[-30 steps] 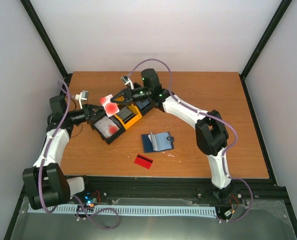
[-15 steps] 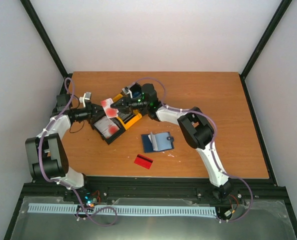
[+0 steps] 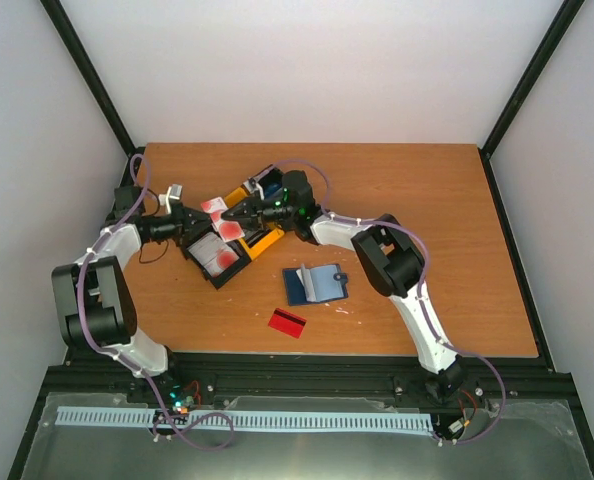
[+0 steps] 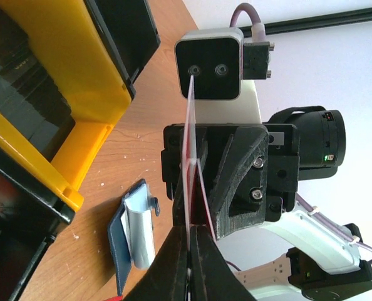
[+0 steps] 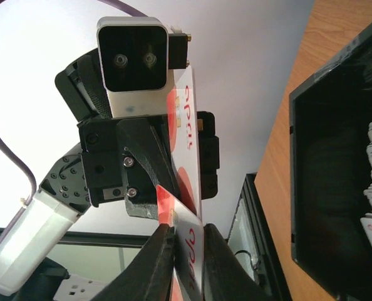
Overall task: Put the credit cards into the card holder
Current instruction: Pick up the credit card from the storage box, then place the credit card in the storage box.
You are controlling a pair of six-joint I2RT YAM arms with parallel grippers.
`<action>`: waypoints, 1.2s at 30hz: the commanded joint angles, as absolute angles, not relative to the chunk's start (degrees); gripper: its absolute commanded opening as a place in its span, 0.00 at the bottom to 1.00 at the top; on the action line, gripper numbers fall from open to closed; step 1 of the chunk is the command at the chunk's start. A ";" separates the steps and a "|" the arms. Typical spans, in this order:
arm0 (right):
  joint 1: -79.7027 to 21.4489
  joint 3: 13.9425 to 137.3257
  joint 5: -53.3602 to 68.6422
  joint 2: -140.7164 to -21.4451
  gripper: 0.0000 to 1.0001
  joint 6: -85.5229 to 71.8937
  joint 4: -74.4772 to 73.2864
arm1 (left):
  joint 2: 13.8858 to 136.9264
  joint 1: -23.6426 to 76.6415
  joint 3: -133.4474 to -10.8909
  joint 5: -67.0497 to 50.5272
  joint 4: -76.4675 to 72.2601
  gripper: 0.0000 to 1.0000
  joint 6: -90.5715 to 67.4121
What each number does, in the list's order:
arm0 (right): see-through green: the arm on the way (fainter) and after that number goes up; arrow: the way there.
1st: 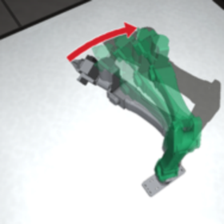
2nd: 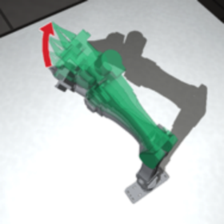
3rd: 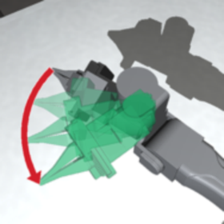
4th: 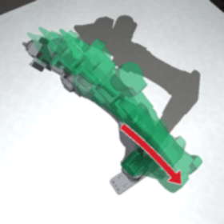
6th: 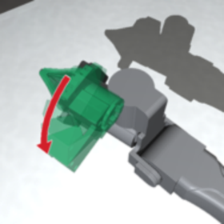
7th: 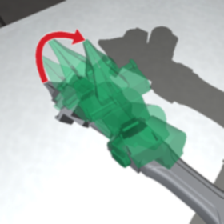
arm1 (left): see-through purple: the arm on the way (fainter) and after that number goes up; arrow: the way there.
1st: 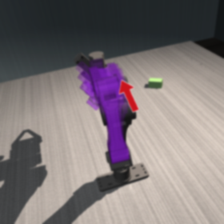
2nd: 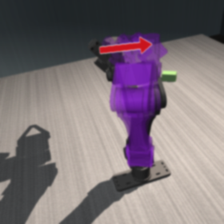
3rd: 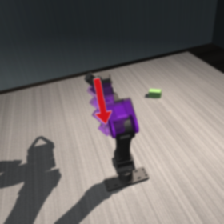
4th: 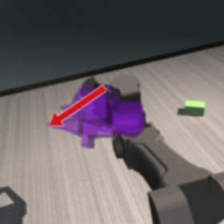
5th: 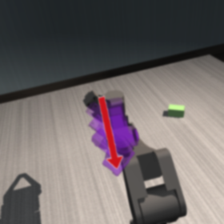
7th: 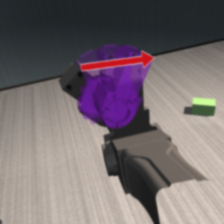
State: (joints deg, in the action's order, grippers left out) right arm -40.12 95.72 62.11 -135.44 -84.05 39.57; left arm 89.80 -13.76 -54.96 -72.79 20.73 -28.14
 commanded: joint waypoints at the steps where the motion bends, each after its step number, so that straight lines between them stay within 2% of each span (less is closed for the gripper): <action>1: -39.99 97.12 62.67 -137.15 0.10 -84.81 38.71 | 91.74 -14.66 -57.56 -69.61 19.66 0.01 -29.48; 10: -38.67 93.02 62.40 -134.96 0.09 -82.73 37.58 | 93.08 -17.13 -61.34 -65.23 25.60 0.01 -24.20; 19: -37.28 86.65 62.95 -129.94 0.03 -79.36 38.45 | 89.96 -18.29 -60.58 -63.76 28.48 0.01 -20.13; 23: -35.70 87.75 60.98 -124.58 0.03 -65.20 21.18 | 87.59 -17.06 -60.17 -55.14 34.77 0.01 -15.80; 28: -34.40 89.84 56.71 -120.07 0.03 -49.38 0.52 | 86.49 -9.86 -61.01 -40.84 43.21 0.01 -11.05; 31: -34.03 88.43 55.83 -118.05 0.03 -47.21 -1.16 | 86.59 -6.81 -61.30 -32.30 46.22 0.01 -10.81; 36: -33.80 86.71 54.76 -115.54 0.03 -45.45 -3.39 | 87.16 -4.13 -62.06 -28.50 48.78 0.01 -11.26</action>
